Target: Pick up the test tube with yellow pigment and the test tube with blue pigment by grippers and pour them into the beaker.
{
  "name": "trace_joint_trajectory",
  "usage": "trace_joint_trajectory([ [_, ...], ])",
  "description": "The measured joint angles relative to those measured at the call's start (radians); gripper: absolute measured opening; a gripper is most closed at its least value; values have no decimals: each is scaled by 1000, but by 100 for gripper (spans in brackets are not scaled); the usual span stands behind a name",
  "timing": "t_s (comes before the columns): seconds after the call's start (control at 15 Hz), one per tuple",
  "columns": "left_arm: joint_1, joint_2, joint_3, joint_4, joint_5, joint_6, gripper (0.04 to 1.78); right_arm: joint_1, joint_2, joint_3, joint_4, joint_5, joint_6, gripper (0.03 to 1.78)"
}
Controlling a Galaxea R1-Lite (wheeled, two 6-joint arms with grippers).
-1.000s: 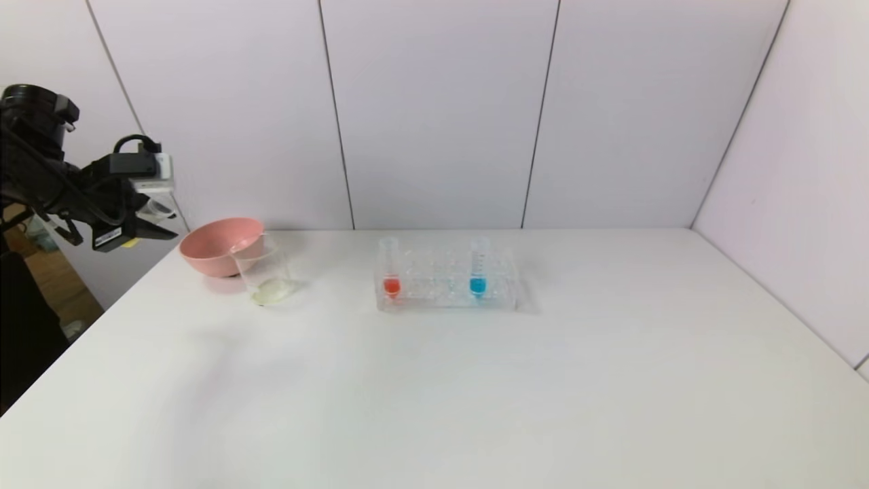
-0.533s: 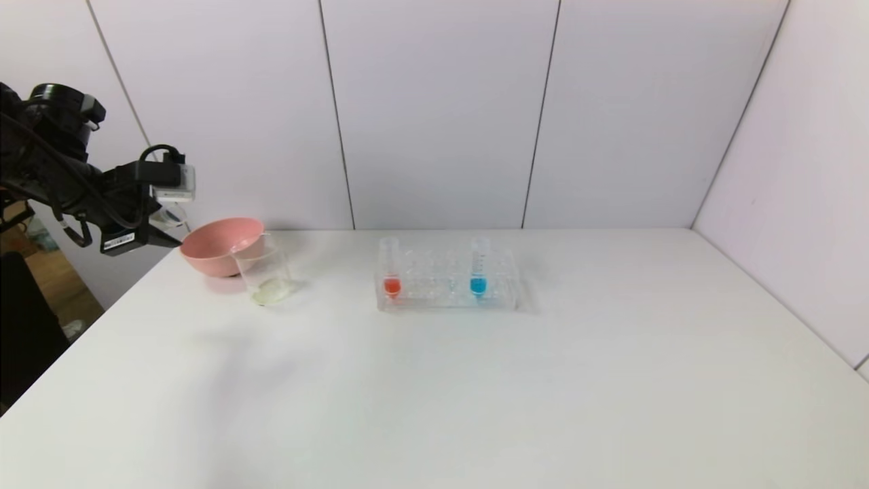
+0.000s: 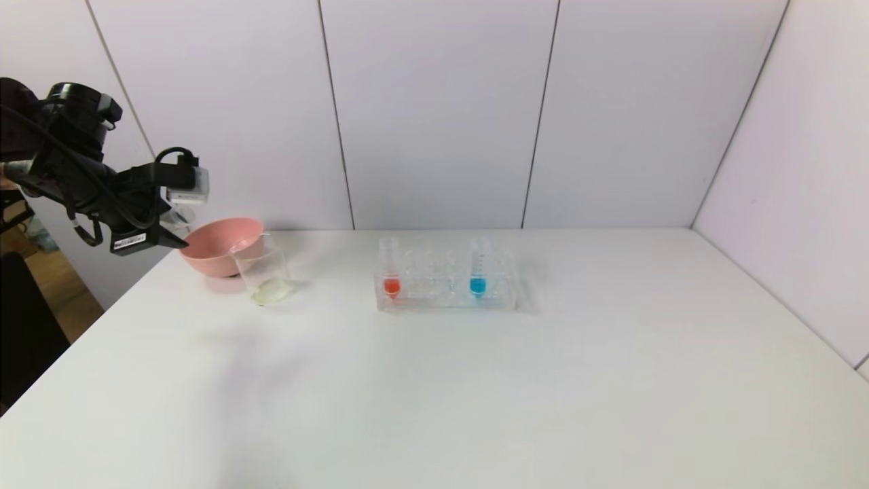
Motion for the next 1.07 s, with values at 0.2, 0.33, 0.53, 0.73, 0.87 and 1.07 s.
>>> trace_joint_trajectory([
  [0.2, -10, -1, 0, 0, 39, -24, 53, 0, 0, 0, 0, 0, 0, 171],
  [0.33, -22, -1, 0, 0, 53, -36, 53, 1, 0, 0, 0, 0, 0, 171],
  [0.53, -32, -1, 0, 1, 75, -56, 53, 0, 0, 0, 0, 0, 0, 171],
  [0.73, -47, 0, -5, 1, 104, -64, 53, 0, 0, 0, 1, 0, 0, 171],
  [0.87, -55, 2, -7, 2, 123, -64, 53, 0, 0, 0, 0, 0, 0, 171],
  [1.07, -67, 5, -8, 0, 145, -65, 53, 0, 0, 0, 0, 0, 0, 171],
])
